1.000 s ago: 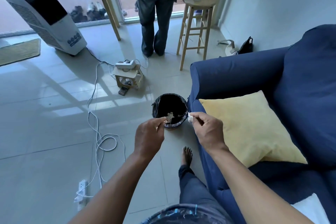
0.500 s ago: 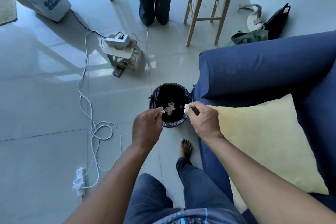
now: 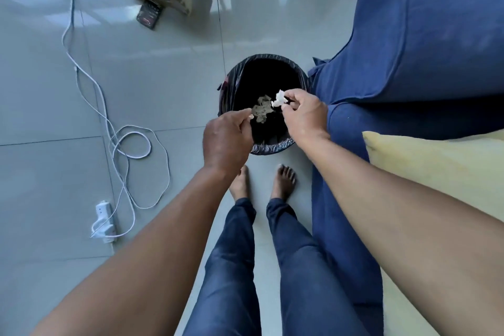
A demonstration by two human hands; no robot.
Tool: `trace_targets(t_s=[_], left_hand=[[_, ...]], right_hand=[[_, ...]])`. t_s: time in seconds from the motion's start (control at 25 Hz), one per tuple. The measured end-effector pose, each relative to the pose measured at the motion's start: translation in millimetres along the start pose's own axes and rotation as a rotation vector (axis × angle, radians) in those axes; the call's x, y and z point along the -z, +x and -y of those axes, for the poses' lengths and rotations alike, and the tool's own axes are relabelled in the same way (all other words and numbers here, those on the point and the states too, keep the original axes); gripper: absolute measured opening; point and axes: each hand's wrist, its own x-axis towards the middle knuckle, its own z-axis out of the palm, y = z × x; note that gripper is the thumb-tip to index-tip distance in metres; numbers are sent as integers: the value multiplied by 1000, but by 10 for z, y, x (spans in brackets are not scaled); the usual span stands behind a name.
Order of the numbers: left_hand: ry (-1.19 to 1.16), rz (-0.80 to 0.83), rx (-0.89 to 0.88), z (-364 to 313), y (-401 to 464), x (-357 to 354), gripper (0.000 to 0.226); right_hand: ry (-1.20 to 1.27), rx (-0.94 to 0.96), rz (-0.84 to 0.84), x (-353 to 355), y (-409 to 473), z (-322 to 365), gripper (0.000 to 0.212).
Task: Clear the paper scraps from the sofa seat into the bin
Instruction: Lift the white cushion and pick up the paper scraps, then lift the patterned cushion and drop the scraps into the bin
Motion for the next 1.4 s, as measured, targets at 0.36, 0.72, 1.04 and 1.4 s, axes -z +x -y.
trace_targets(t_s=[0.36, 0.72, 1.04, 1.4], left_hand=[[-19, 303, 162, 33, 540, -297, 39], [46, 218, -96, -449, 35, 519, 43], [124, 221, -493, -1204, -545, 1214, 49], [215, 369, -994, -1947, -1585, 1315, 59]], right_hand=[[43, -35, -20, 99, 65, -11, 34], [74, 61, -158, 713, -690, 249, 35], [-69, 181, -395, 1371, -1630, 458, 45], [-122, -142, -667, 1925, -3035, 19, 58]])
